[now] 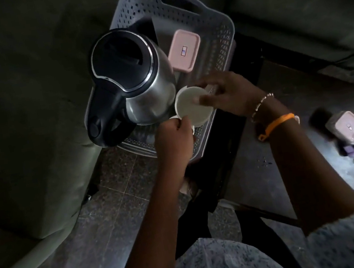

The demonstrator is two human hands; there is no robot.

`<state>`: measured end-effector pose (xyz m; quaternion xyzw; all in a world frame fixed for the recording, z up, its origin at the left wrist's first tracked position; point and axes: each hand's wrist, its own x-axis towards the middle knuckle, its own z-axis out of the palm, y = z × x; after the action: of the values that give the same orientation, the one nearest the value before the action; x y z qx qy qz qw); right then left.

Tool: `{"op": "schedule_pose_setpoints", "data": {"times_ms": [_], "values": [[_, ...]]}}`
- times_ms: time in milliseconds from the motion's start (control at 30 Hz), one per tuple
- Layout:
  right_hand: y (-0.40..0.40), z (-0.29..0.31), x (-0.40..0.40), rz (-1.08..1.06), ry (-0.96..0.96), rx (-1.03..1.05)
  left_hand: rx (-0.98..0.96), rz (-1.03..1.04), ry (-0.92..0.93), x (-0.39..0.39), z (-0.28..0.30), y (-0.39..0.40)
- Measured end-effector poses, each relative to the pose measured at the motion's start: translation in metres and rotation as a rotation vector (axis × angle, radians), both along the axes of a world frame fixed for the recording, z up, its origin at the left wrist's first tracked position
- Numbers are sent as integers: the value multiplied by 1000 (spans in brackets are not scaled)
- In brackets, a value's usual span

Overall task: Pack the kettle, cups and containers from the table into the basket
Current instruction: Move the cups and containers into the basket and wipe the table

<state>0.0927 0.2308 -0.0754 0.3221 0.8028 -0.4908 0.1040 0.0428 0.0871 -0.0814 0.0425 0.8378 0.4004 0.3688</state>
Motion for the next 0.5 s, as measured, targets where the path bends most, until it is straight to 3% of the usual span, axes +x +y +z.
{"op": "schedule_pose_setpoints", "data": {"times_ms": [133, 333, 500], "values": [[6, -3, 3, -14, -28, 326, 31, -62, 53, 4, 4, 18], [44, -8, -15, -191, 73, 508, 110, -67, 36, 3, 7, 38], [62, -18, -41, 74, -124, 528, 36, -101, 3, 6, 0, 36]]}}
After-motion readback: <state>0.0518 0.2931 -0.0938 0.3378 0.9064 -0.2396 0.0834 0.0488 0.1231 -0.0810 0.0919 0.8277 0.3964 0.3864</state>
